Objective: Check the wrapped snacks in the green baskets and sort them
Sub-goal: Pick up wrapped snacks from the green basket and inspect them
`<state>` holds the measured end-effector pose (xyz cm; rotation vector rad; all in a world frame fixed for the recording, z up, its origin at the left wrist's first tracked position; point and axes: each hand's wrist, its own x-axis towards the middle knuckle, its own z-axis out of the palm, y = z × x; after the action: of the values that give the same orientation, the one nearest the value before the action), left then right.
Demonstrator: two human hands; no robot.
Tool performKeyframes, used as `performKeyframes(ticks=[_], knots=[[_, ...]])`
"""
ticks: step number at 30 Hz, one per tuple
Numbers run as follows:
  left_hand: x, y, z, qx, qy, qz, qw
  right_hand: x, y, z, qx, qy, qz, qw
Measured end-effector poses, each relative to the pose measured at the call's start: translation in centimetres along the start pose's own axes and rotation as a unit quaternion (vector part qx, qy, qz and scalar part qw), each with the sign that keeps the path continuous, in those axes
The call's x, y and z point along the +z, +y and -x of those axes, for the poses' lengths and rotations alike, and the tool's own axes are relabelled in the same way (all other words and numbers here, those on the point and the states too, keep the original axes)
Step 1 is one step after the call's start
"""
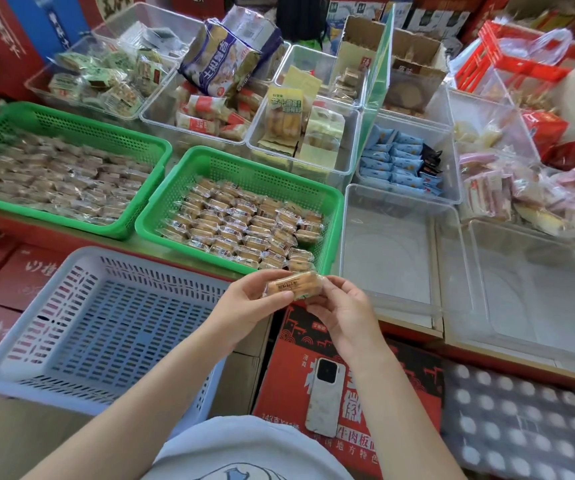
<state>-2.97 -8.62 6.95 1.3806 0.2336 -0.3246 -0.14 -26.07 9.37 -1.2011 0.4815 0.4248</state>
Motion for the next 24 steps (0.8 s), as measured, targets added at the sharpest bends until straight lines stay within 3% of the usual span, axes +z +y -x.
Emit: performKeyframes(ticks=[3, 6, 8, 17, 24], knots=[[0.1, 0.0, 0.2, 0.001, 0.023, 0.005, 1.000, -0.1, 0.3, 0.1, -0.041, -0.001, 0.103, 0.994], [-0.1, 0.2, 0.3, 0.017, 0.039, -0.017, 0.999, 0.1, 0.5, 0.3, -0.083, -0.076, 0.206, 0.972], [-0.5, 0.3, 0.3, 0.019, 0.039, -0.027, 0.999, 0.3, 0.7, 0.4, -0.092, -0.087, 0.255, 0.959], [-1.2, 0.5, 0.5, 0.019, 0.063, 0.080, 0.995, 1.3, 1.4, -0.2, -0.099, -0.075, 0.172, 0.977], [-2.6, 0.8, 0.1, -0.014, -0.002, 0.168, 0.986, 1.8, 1.7, -1.2, -0.075, -0.070, 0.123, 0.987]])
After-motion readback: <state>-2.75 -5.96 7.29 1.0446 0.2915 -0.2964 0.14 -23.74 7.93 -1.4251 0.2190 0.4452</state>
